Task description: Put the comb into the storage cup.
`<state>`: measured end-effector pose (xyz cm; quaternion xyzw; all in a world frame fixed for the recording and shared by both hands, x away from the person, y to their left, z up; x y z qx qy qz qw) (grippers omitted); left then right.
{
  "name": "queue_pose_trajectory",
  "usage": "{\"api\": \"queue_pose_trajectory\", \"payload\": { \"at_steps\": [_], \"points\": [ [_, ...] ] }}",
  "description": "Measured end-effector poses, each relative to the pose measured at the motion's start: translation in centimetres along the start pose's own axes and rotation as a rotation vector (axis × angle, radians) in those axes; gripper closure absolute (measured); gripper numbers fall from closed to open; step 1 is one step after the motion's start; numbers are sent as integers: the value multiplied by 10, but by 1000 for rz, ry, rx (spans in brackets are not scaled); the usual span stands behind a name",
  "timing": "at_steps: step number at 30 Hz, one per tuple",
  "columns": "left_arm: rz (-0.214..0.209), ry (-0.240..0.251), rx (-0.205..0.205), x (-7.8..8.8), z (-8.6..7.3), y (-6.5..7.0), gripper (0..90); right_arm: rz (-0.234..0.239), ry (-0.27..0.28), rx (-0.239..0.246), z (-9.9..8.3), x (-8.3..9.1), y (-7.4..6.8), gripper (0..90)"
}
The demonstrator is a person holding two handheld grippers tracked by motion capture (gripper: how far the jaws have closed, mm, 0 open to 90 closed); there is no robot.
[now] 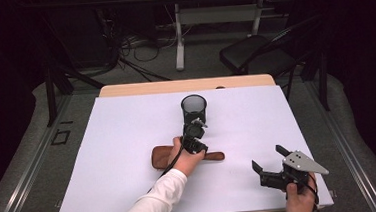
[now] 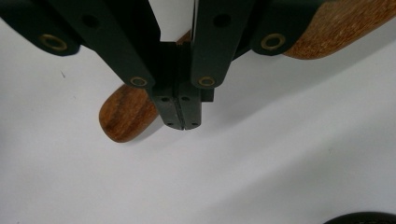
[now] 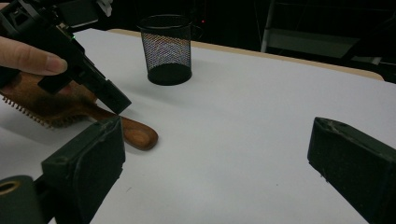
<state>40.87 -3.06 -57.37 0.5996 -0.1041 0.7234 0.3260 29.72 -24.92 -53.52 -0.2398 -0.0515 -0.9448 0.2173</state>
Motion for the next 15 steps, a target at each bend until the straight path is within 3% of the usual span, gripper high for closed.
{"api": "queue_pose_trajectory", "payload": {
  "at_steps": [5, 12, 15],
  "points": [
    [10, -30, -18, -4, -4, 3, 900, -3, 4, 2, 0, 1, 1, 39],
    [5, -86, -89, -4, -21, 18, 900, -1, 4, 0, 1, 1, 0, 42],
    [7, -78, -107, -2, -29, 20, 900, 1, 0, 1, 0, 1, -1, 41]
  ]
}}
Point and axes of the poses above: each handheld gripper's, and its own axes: x roughly backward along the jaws, z roughly out of its top, y roughly to its right, the point moved 6 cm from there along -x, roughly forward along the jaws, and after that the axes turned 11 degrees about -y, right-handed, at the moved point
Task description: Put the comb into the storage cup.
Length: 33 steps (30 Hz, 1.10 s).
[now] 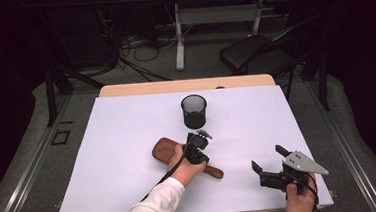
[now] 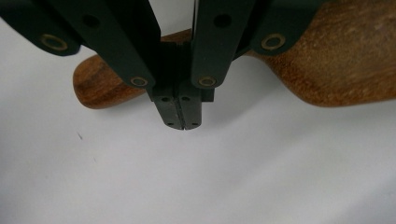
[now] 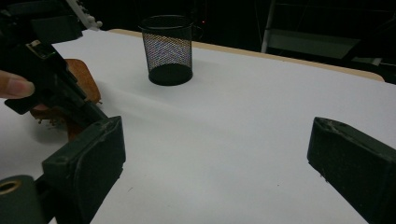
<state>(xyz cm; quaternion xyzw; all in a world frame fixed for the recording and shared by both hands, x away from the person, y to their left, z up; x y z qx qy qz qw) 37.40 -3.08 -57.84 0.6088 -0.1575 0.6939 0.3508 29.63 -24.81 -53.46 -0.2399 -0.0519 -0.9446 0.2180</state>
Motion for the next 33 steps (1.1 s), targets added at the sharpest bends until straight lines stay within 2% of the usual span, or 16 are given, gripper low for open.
{"api": "queue_pose_trajectory", "payload": {
  "at_steps": [4, 13, 14, 16, 18, 19, 25, 33],
  "points": [
    [10, -1, -23, 1, -11, 0, 900, -3, 0, 1, 0, 0, 0, 42],
    [11, 22, -54, 12, -51, -8, 900, -3, -4, 0, 0, 0, -1, 44],
    [11, 22, -54, 12, -51, -8, 900, -3, -6, -1, 0, 0, -1, 44],
    [13, 28, -56, 16, -63, -12, 900, 0, -6, -4, 0, -1, -2, 44],
    [14, 30, -52, 17, -68, -13, 900, -2, -7, -3, 0, -1, -2, 44],
    [18, 34, -56, 18, -75, -16, 900, -3, -6, 2, 0, -1, -2, 44],
    [46, 52, -56, 23, -95, -25, 900, -3, -6, 2, 0, -1, -3, 44],
    [40, 104, -34, 27, -109, -33, 900, -2, -10, 5, 0, -1, -4, 44]
  ]
}}
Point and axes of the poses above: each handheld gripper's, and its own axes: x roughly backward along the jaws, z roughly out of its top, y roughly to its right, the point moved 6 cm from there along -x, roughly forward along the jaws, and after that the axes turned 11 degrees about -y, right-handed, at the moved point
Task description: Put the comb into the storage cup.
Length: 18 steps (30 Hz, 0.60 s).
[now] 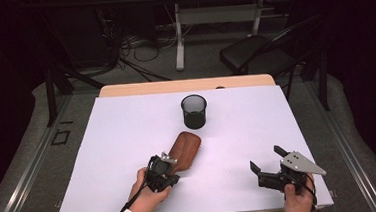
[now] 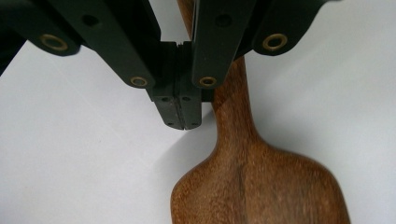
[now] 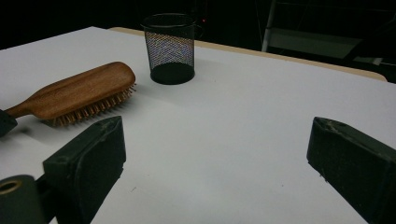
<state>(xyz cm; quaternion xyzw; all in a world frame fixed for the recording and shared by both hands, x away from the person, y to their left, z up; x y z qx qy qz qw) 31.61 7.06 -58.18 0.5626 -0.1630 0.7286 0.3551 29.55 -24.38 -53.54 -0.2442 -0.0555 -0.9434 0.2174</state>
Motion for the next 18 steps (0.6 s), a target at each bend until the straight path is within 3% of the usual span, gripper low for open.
{"api": "queue_pose_trajectory", "payload": {
  "at_steps": [4, 10, 18],
  "points": [
    [11, 23, 6, 1, -10, 0, 900, -1, 2, -3, 0, -1, 1, 44],
    [42, 14, 2, 3, -17, -6, 900, -1, 4, -3, 0, 0, 1, 45],
    [44, 34, 31, 12, -22, -18, 900, 1, 1, -1, 0, -1, 2, 45]
  ]
}}
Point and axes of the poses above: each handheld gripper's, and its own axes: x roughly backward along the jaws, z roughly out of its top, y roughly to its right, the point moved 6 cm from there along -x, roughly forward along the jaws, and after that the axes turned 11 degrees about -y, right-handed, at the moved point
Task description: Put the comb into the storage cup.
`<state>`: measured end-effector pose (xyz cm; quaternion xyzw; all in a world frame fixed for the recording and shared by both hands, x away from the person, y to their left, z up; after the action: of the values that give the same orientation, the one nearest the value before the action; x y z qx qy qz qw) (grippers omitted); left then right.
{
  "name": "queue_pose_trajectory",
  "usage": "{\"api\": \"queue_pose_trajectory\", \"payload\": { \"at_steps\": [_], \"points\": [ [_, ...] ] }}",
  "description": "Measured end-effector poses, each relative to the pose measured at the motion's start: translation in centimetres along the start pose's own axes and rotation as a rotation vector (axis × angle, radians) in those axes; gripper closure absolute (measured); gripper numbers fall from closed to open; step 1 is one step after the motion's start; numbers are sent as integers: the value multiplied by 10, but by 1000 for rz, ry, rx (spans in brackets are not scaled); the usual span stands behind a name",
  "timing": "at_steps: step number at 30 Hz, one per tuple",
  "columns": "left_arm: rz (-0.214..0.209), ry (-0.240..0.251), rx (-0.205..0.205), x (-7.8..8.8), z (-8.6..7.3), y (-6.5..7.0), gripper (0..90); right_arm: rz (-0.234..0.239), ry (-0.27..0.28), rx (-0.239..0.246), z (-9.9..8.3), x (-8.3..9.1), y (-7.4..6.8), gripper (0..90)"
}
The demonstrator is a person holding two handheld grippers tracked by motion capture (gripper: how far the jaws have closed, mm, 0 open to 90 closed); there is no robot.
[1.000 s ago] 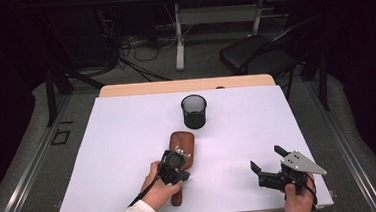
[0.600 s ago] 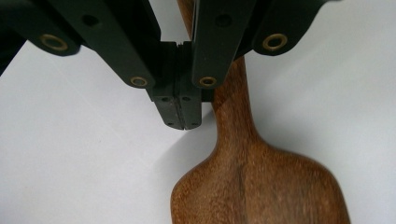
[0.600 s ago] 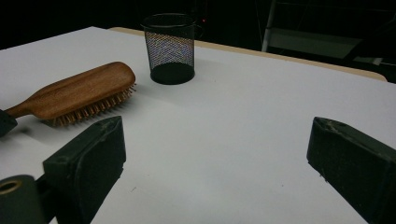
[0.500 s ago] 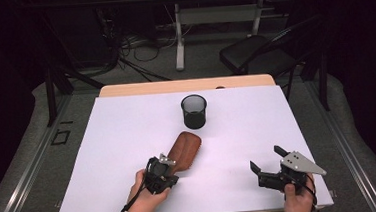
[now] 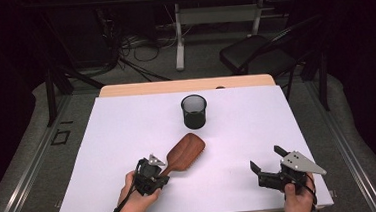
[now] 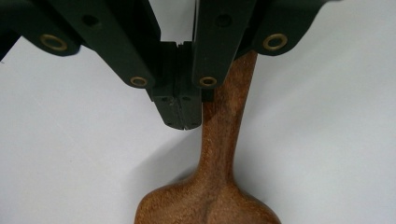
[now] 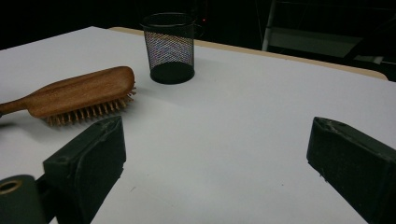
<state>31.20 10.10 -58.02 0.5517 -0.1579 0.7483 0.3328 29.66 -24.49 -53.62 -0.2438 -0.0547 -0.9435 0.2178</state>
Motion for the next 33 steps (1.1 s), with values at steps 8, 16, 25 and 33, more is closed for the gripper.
{"api": "queue_pose_trajectory", "payload": {
  "at_steps": [8, 16, 25, 33],
  "points": [
    [2, 13, 22, 3, -3, -8, 900, 2, 1, 3, 0, -1, -1, 45],
    [-10, 24, 17, 5, -2, -6, 891, 2, -2, 0, 0, -1, 0, 45],
    [-12, 73, 13, 22, -1, -7, 835, 3, -4, 4, 0, -1, -1, 45],
    [-5, 122, 59, 34, -1, -18, 749, 4, -2, 3, 0, -1, -1, 45]
  ]
}}
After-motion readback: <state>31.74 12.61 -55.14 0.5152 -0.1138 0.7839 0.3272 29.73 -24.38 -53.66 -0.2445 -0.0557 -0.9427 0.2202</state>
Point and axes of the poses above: each handheld gripper's, and its own axes: x roughly backward along the jaws, z roughly out of its top, y roughly to its right, the point moved 6 cm from there along -x, roughly forward along the jaws, and after that the axes turned 11 degrees about -y, right-handed, at the moved point
